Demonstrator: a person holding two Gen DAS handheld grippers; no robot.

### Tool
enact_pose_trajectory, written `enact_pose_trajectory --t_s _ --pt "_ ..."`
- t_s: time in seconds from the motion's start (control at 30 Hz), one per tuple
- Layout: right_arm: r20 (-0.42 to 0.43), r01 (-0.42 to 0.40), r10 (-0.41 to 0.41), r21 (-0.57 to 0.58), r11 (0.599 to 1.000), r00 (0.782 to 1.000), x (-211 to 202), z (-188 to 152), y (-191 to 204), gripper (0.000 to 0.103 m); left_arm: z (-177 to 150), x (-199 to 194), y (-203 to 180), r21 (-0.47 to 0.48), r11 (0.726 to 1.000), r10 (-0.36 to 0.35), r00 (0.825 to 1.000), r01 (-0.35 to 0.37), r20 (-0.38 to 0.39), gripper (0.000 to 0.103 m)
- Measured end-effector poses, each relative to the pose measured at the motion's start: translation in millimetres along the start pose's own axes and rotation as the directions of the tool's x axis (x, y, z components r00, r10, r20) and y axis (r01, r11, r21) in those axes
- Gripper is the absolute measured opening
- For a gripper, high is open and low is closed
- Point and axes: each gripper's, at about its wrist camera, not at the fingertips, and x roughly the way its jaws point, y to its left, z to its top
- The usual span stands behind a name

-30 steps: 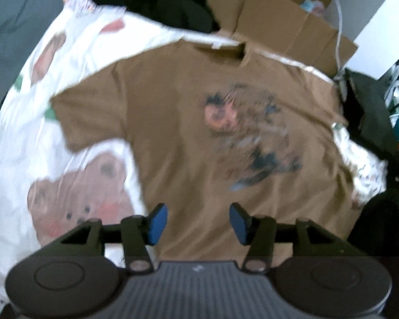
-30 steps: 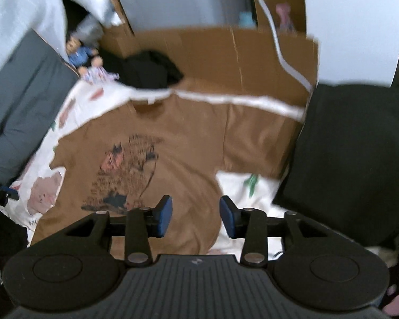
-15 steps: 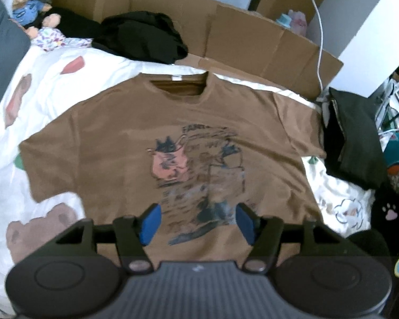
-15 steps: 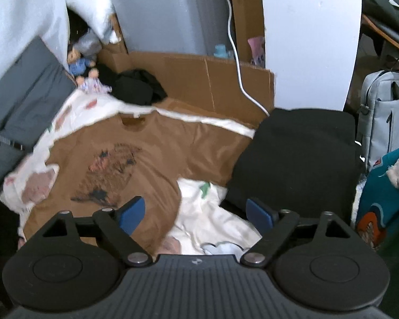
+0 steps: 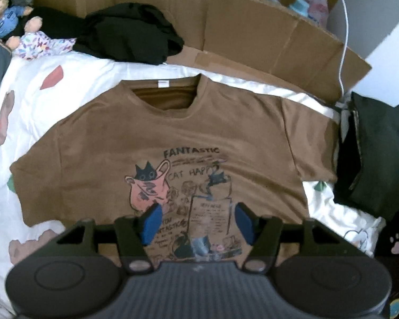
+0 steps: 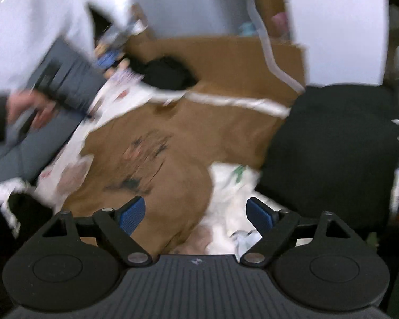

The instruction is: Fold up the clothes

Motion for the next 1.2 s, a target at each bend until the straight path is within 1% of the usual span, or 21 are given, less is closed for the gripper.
enact_pose_trajectory --t_s 0.07,0.17,0.23,0.3,0.33,0.37,0.47,0.5,0.53,0.6,0.63,0.7,0.77,0.8,0.83,0.87,0.9,1.0,1.07,1.17,1.2 --pt "0.008 -0.02 0.02 0.019 1.0 1.0 -3 1 -5 0.087 -5 9 -1 -0.01 1.0 0.001 1.0 -0.001 -0.017 0.064" --pt "-0.065 0.014 -0.012 0.032 0.999 0.998 9 -9 -11 0.085 -20 25 3 -0.032 0.999 -0.029 0.999 0.028 -0.042 0.064" --pt "-0.112 0.014 -0.014 0.0 1.0 0.994 17 -14 -5 0.084 -34 37 11 -0.051 0.998 -0.049 0.998 0.047 -0.044 0.064" --pt "-0.143 0.001 -0.005 -0.031 1.0 0.99 22 -18 3 0.083 -42 45 18 -0.068 0.996 -0.055 0.997 0.052 -0.046 0.063" --pt "-0.161 0.003 -0.008 -0.032 0.999 0.987 25 -19 4 0.083 -47 44 23 -0.079 0.995 -0.058 0.998 0.056 -0.031 0.06" --pt "-0.178 0.021 -0.027 -0.034 0.999 0.984 27 -18 6 0.082 -55 41 31 -0.096 0.993 -0.065 0.998 0.065 0.001 0.059" --pt "-0.203 0.068 -0.087 -0.098 0.993 0.975 27 -14 17 0.079 -69 22 50 -0.12 0.984 -0.119 0.989 0.13 0.093 0.06" --pt "-0.208 0.075 -0.098 -0.117 0.99 0.973 27 -13 21 0.079 -74 15 55 -0.117 0.982 -0.133 0.985 0.145 0.109 0.06" --pt "-0.213 0.089 -0.122 -0.161 0.983 0.969 27 -13 30 0.079 -80 6 60 -0.111 0.982 -0.141 0.982 0.155 0.122 0.062" --pt "-0.202 0.079 -0.111 -0.163 0.984 0.973 32 -16 42 0.079 -97 -12 73 -0.086 0.984 -0.144 0.981 0.156 0.133 0.065" --pt "-0.204 0.064 -0.093 -0.147 0.987 0.975 36 -17 45 0.079 -103 -18 77 -0.069 0.986 -0.139 0.982 0.149 0.128 0.065" --pt "-0.212 0.04 -0.066 -0.123 0.992 0.975 52 -22 53 0.076 -119 -25 91 -0.073 0.987 -0.13 0.983 0.141 0.131 0.066" --pt "-0.256 0.048 -0.08 -0.127 0.991 0.963 86 -34 66 0.064 -138 -30 109 -0.09 0.987 -0.121 0.984 0.133 0.13 0.067" --pt "-0.261 0.052 -0.082 -0.12 0.991 0.962 94 -35 67 0.062 -144 -30 116 -0.099 0.987 -0.117 0.986 0.129 0.121 0.067" --pt "-0.268 0.068 -0.092 -0.097 0.993 0.959 111 -43 70 0.059 -149 -27 123 -0.1 0.988 -0.108 0.988 0.119 0.107 0.066" --pt "-0.274 0.087 -0.102 -0.066 0.994 0.956 126 -51 70 0.052 -157 -24 132 -0.101 0.99 -0.09 0.991 0.1 0.094 0.066" --pt "-0.271 0.098 -0.106 -0.043 0.994 0.957 133 -56 70 0.049 -162 -21 140 -0.108 0.991 -0.075 0.993 0.085 0.086 0.066" --pt "-0.271 0.159 -0.139 0.053 0.986 0.952 157 -80 66 0.048 -176 -12 158 -0.132 0.987 -0.09 0.995 0.096 0.053 0.066" --pt "-0.269 0.185 -0.156 0.086 0.979 0.95 163 -90 66 0.048 -184 -8 167 -0.133 0.986 -0.093 0.995 0.099 0.046 0.066" --pt "-0.255 0.225 -0.174 0.187 0.956 0.951 171 -110 67 0.048 -194 1 180 -0.119 0.988 -0.091 0.995 0.095 0.036 0.066" --pt "-0.254 0.234 -0.181 0.196 0.952 0.95 172 -113 68 0.048 -197 6 183 -0.113 0.99 -0.088 0.996 0.09 0.03 0.066"
